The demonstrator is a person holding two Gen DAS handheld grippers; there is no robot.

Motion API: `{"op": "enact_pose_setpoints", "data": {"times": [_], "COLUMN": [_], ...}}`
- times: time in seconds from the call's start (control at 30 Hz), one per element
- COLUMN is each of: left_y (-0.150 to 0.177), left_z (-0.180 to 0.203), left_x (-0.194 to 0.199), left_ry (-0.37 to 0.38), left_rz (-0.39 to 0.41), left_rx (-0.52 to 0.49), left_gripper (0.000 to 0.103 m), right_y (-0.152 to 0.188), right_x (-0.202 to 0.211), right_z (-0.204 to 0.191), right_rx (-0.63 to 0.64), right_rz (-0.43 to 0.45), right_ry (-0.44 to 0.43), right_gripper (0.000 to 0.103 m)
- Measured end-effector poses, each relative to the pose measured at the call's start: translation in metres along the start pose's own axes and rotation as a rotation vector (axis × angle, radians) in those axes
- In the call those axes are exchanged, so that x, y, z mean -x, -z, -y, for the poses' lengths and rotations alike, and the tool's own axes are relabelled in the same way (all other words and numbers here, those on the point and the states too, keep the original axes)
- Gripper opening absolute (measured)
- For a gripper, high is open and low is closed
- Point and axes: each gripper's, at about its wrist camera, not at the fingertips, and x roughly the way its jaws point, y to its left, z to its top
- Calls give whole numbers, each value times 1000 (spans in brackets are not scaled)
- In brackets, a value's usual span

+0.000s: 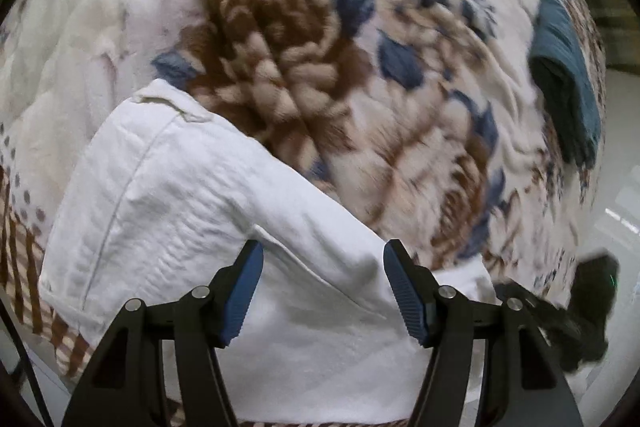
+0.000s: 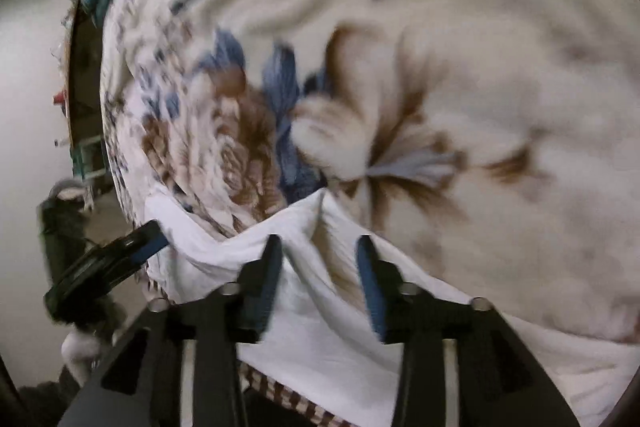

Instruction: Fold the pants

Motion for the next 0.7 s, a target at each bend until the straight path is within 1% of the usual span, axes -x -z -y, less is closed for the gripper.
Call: {"op": "enact_pose_setpoints", "data": {"times": [0.03, 0.1, 0.17, 0.2, 0.23, 0.27, 0.3, 0.33, 0.37, 0.4, 0.43, 0.47, 0.5, 0.53, 0.6, 0.67, 0.7], "left_y": [-4, -6, -8, -8, -8, -8, -8, -8, -8, -8, -8, -8, -8, -8, -6, -3, -2], "left_z": [-5, -9, -9, -10, -11, -10, -10, -10, -9, -8, -9, -10, -10, -11, -9, -10, -9], "left_x": [-4, -4, -4, -3, -3, -3, -3, -3, -2, -2, -2, -1, 0, 4, 13, 25, 29], "left_ry": [9, 10, 5, 2, 0, 0, -4, -8, -11, -11, -9, -7, -2, 9, 27, 40, 41], "left_rz": [-11, -16, -13, -13, -11, -11, -9, -6, -2, -2, -6, -8, -11, -14, -6, 6, 10], "left_rx": [16, 27, 24, 21, 20, 19, 14, 8, 5, 3, 2, 3, 6, 11, 8, -3, -12], "left_gripper": [61, 61, 61, 61, 61, 61, 61, 61, 61, 61, 61, 61, 61, 61, 61, 61, 61], "right_y": [3, 8, 12, 13, 16, 17, 18, 18, 17, 17, 17, 18, 18, 17, 16, 11, 7], "right_x": [9, 16, 5, -2, -10, -15, -17, -14, -9, -7, -8, -11, -12, -10, -1, 10, 14], "right_z": [3, 7, 8, 8, 8, 8, 11, 16, 23, 26, 28, 30, 31, 30, 25, 13, 9], "right_rx": [2, 22, 63, 85, 122, 149, 164, 149, 114, 100, 91, 86, 85, 78, 63, 38, 20], "right_rz": [14, -12, -87, -114, -132, -142, -150, -129, -102, -85, -82, -98, -104, -97, -84, -40, -22], "right_ry": [-17, -49, -35, -15, 34, 83, 146, 176, 172, 187, 203, 202, 206, 218, 195, 81, -7], "right_gripper": [65, 65, 65, 62, 31, 12, 8, 8, 8, 8, 8, 8, 8, 13, 17, 40, 65]}}
